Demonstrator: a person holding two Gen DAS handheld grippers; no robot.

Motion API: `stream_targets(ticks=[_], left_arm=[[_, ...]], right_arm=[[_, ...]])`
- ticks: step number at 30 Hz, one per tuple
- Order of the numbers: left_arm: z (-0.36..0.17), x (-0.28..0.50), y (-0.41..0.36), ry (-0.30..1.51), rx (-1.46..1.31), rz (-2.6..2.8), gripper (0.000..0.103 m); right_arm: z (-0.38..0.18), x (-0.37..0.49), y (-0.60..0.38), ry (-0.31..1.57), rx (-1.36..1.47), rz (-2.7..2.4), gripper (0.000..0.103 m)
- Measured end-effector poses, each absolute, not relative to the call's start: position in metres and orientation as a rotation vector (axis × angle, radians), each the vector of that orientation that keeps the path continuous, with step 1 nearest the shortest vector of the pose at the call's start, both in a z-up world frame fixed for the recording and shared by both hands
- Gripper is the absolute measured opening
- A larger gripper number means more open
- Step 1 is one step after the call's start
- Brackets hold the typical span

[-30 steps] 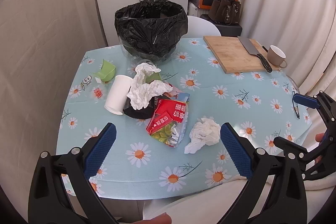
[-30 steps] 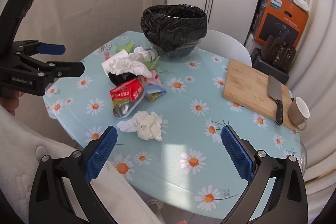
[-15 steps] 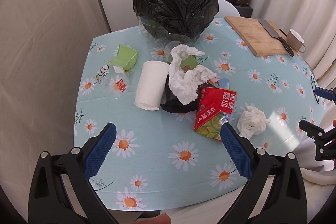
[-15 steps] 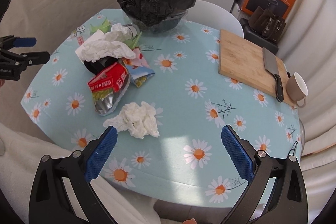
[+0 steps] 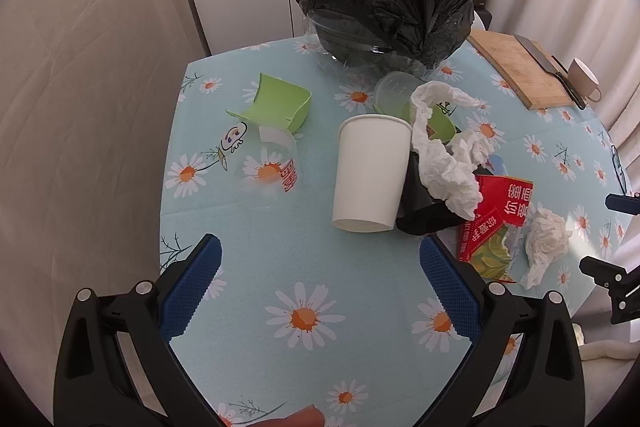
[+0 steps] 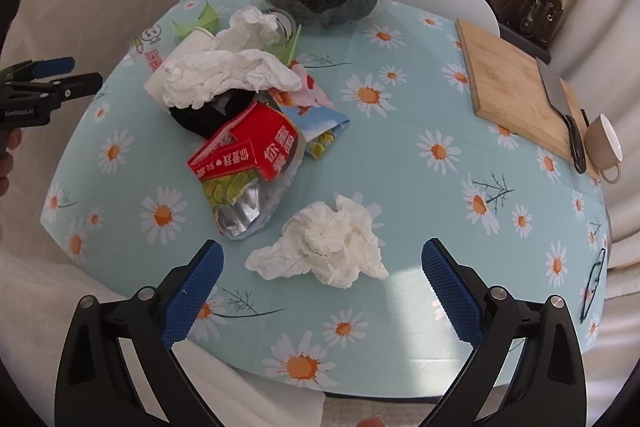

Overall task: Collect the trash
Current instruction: 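Move the right tool down toward the crumpled white tissue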

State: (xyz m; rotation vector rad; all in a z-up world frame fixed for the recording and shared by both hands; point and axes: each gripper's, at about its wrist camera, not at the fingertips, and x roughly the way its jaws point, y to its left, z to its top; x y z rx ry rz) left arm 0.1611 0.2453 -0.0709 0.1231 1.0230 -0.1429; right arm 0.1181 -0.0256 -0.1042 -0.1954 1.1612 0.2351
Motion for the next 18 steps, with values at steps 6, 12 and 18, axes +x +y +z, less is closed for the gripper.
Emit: stream_targets(ticks=[6,12,18], left_arm=[[-0.095,0.186,0.264,1.022,0.163,-0.167,0.097],[-0.121,0.212,0.276,1.039,0.200,-0.198,0.097],[-0.141,0.235,0.281,1.016,0.265,-0.215,0.097]], right_arm=[[-0.121,0.132,-0.016,1.213,-0.151,0.159,0.095],[-0.139,0.147,-0.018,1.241,-0.105,0.068,0.095],[-0.159,0.155,-0.029,1.263,-0.039,0.009,0.095]])
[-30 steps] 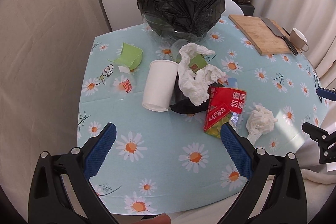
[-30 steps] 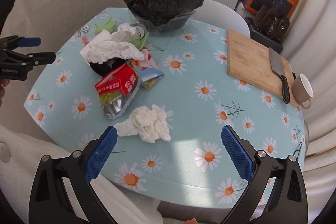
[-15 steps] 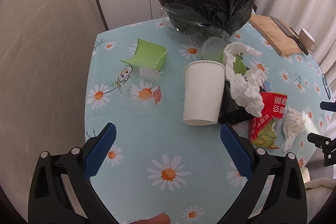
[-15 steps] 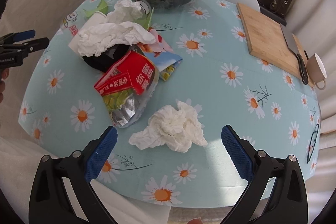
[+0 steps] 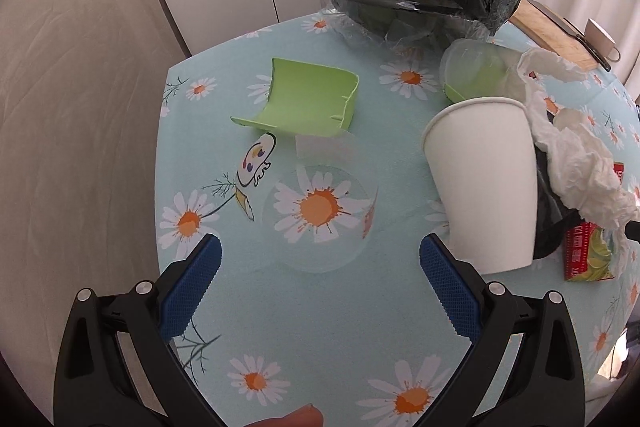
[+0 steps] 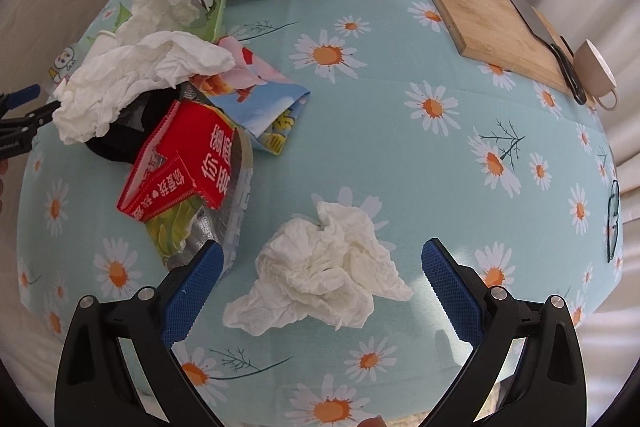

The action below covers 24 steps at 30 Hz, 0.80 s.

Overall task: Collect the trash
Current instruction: 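Move the right tool down toward the crumpled white tissue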

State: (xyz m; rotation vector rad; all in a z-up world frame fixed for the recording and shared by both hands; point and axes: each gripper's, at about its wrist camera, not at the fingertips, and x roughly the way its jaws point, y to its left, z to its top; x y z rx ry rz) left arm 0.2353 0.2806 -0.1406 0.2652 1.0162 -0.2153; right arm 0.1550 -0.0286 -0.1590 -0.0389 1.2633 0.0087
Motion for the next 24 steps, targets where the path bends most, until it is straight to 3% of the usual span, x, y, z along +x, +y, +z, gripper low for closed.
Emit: stream_targets(ticks=[10,24], left_arm=[[-0.168,0.266,0.283,0.976,0.254,-0.246,0.097],[-0.184,0.280,0.295,0.929,0.150,-0.256,0.099]], right_arm=[[-0.196,0.166,-0.044,1.340,0.016,-0.093,0.095],[-0.201,0.156,-0.061,1.297,0.140,-0.137,0.097]])
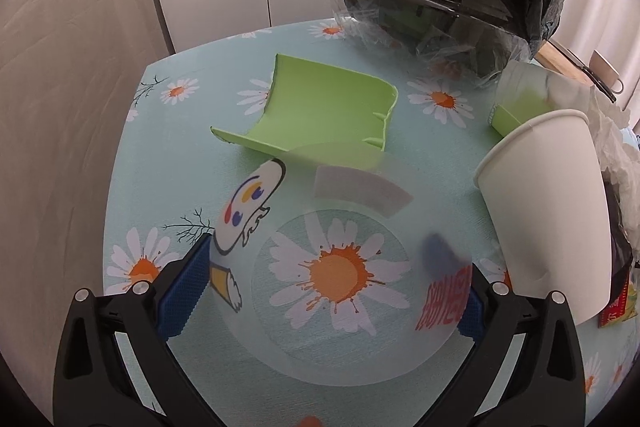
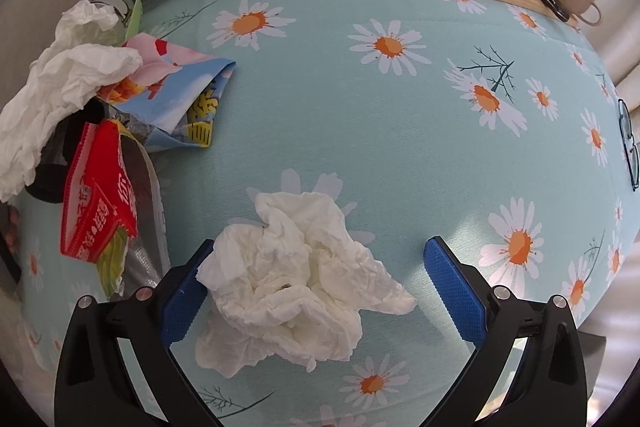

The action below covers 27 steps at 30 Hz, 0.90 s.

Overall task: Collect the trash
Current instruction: 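Move the right tool down toward the crumpled white tissue, then close the right tool on the crumpled white tissue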

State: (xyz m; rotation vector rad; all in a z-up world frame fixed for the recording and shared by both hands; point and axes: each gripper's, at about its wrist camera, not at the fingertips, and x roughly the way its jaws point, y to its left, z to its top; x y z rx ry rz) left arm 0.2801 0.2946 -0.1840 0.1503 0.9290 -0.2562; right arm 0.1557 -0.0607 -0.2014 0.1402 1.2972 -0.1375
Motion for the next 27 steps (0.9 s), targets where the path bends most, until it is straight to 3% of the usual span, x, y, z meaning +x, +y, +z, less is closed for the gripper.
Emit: stream_targets(ticks=[6,8,9,10,13,27], left_arm=[[-0.183,0.280,0.293,0.944,0.153,-0.257,0.097],[-0.177,0.280,0.292,0.946,0.162,-0.286,0.075],[-0.175,0.279,0.291,0.958,0.170,-0.297,0.067],[-0.175,0.278,0.290,0.972,0.177,-0.306,0.064],[-0.173,0.272,0.290,0.997,0.195,-0.335,0.061],[-0.149,0.265,0.320,1.031,0.153,-0.268,0.061]], right_arm=[[-0.200,0.159,-0.058,1.317,0.156,-0.156,0.095],[-0.195,0.158,-0.059,1.318,0.163,-0.169,0.077],[-0.190,0.157,-0.058,1.314,0.156,-0.160,0.058],[-0.187,0.156,-0.058,1.320,0.148,-0.150,0.046],[-0.183,0.153,-0.061,1.343,0.160,-0.115,0.042],[-0.105,0.155,-0.079,1.178,0.179,-0.102,0.042]])
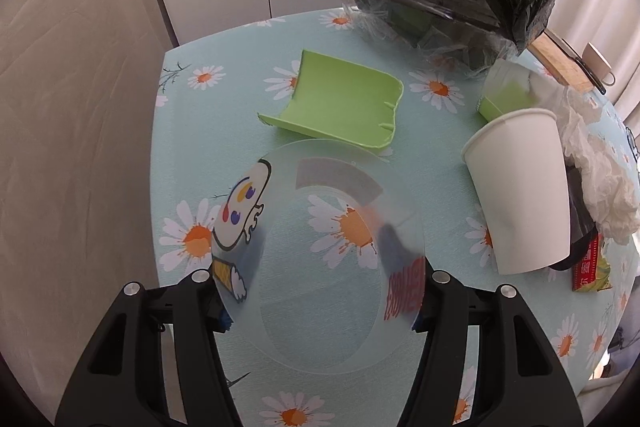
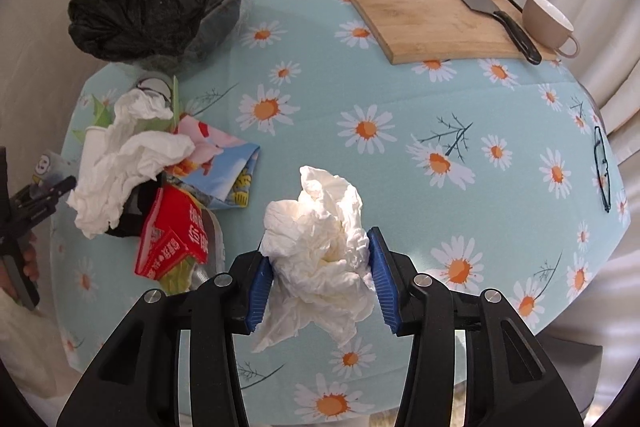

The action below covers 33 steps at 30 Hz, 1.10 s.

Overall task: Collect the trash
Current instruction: 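Close the right tool on the crumpled white tissue, then carry the tissue over the black bin and open the right tool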

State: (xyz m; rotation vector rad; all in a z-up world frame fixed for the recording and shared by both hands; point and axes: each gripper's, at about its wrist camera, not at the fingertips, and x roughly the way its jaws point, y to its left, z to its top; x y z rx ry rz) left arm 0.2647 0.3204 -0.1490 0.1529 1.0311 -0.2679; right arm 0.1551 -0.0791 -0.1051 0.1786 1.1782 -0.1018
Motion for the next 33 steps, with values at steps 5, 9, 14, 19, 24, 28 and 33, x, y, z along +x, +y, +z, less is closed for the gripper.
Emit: stream_targets(ticks=[5,9,14,19,24,28,33], left_arm=[[-0.120,0.272,0.326,1.026,0.119,-0.283,0.061],[-0.091,0.280,0.319,1.005,0.158,-0.303,0.061],[-0.050,0.288,0.303,0.931,0.194,-0.293,0.061],[-0.006,0.299,0.285,0.873,0.168,-0.265,0.062],[0.030,0.315,0.255,0.830,0.198,-0.243,0.062],[0.048,0.329,0.226,0.818,0.259,-0.224,0.062],[0.062,0.356,0.197,0.816,0.276,-0.232,0.062]], right_arm=[[-0.076,0.169,-0.077,1.102,0.142,-0.078,0.042],[-0.051,0.187,-0.074,1.049,0.127,-0.053,0.042],[-0.017,0.217,-0.071,0.962,0.071,0.017,0.043],[0.016,0.255,-0.071,0.867,0.028,0.117,0.043],[0.041,0.296,-0.072,0.792,0.015,0.217,0.043],[0.054,0.326,-0.070,0.751,-0.009,0.298,0.043],[0.058,0.357,-0.065,0.718,-0.034,0.390,0.043]])
